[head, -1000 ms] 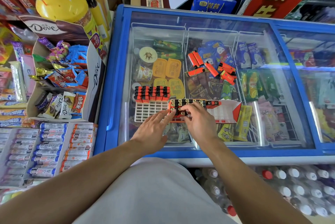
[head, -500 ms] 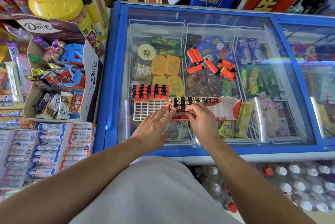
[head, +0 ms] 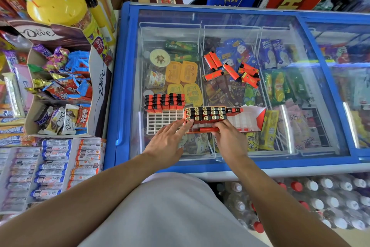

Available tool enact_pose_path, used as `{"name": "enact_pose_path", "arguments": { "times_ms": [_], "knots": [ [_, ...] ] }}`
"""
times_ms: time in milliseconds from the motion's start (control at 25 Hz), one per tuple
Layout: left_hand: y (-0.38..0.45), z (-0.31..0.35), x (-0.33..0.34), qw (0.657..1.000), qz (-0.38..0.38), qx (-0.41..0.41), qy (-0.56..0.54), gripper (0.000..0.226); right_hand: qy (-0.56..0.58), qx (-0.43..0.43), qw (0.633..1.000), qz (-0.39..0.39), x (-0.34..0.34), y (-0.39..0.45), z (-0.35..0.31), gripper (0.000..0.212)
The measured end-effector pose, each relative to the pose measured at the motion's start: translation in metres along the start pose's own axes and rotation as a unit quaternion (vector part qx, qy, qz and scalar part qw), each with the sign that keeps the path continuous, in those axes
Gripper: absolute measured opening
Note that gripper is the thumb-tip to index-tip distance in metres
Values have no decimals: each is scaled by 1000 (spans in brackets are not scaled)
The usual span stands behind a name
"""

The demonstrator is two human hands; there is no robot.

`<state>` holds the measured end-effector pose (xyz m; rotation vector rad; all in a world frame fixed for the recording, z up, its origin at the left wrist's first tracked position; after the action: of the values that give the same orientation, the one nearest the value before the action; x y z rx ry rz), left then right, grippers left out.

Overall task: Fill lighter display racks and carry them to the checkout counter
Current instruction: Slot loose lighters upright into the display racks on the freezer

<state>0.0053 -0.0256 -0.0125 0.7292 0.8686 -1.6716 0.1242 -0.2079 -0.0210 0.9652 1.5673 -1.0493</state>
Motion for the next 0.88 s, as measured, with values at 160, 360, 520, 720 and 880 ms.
{"name": "enact_pose_path", "arguments": {
  "times_ms": [160, 360, 520, 720, 880],
  "knots": [
    [-1, 2, 0, 1000, 6, 0, -4, 97, 12, -33, 999, 10, -8, -10, -1, 14],
    [-2, 3, 0, 1000, 9, -4, -11, 97, 49, -86, 995, 19, -11, -20, -6, 17],
    [-3, 3, 1, 1000, 2, -3, -11, 99, 88, -87, 990, 65, -12, -16, -23, 21],
    [-3, 4, 1, 1000, 0, 2, -9, 97, 81, -77, 987, 112, -12, -10, -35, 24],
    [-3, 4, 1, 1000, 3, 6, -5, 95, 106, -76, 984, 120, -12, -8, -37, 27]
  ]
}}
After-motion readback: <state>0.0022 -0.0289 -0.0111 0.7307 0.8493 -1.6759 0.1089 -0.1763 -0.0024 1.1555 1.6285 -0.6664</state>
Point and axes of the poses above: each hand's wrist, its own y-axis towards the middle knuckle, its own x-axis out of the palm, z = x × y, the point moved 3 cm from there along y, towards the middle knuckle, and after that the axes turned 13 degrees about x, right-handed, at the moved point
